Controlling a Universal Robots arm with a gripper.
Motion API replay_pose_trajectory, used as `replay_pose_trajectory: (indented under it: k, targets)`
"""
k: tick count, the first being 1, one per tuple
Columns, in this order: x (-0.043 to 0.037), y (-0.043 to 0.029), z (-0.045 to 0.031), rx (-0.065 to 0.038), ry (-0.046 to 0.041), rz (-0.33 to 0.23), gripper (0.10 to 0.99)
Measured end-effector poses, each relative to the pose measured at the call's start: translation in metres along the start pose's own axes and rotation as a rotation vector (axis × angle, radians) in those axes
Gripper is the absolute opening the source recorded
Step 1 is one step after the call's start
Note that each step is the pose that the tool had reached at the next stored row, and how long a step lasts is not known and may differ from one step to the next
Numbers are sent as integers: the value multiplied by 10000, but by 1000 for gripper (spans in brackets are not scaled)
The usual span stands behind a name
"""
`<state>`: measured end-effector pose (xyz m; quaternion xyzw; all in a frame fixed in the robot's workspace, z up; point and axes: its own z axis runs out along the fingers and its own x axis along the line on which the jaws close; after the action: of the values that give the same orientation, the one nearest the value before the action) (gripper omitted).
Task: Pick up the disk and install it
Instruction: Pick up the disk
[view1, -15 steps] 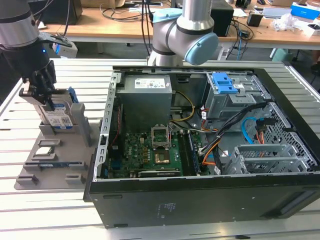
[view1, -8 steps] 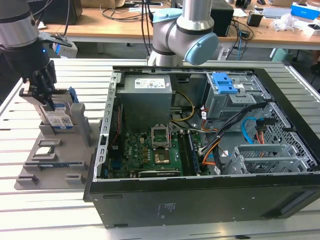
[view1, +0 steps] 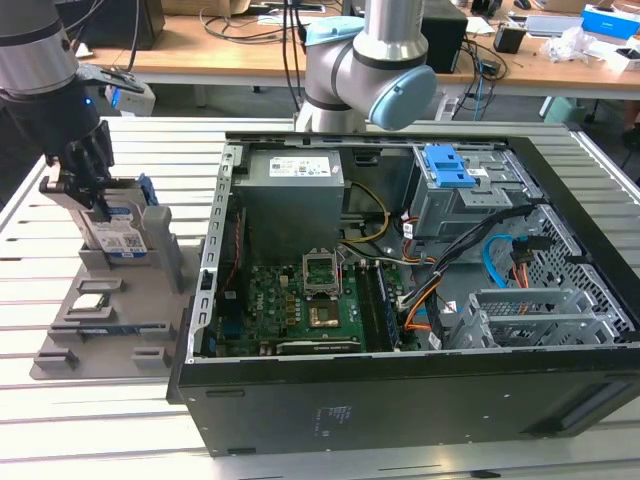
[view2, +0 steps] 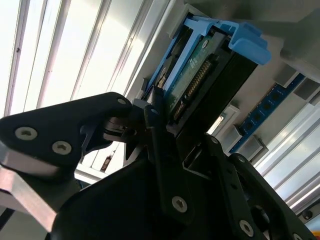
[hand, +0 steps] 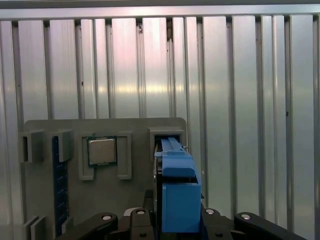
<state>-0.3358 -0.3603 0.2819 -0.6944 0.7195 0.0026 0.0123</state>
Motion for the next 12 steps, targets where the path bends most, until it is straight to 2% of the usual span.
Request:
replay_pose_trajectory:
  k: [12]
  targets:
    - [-16,-3,-174,-1,1,0,361]
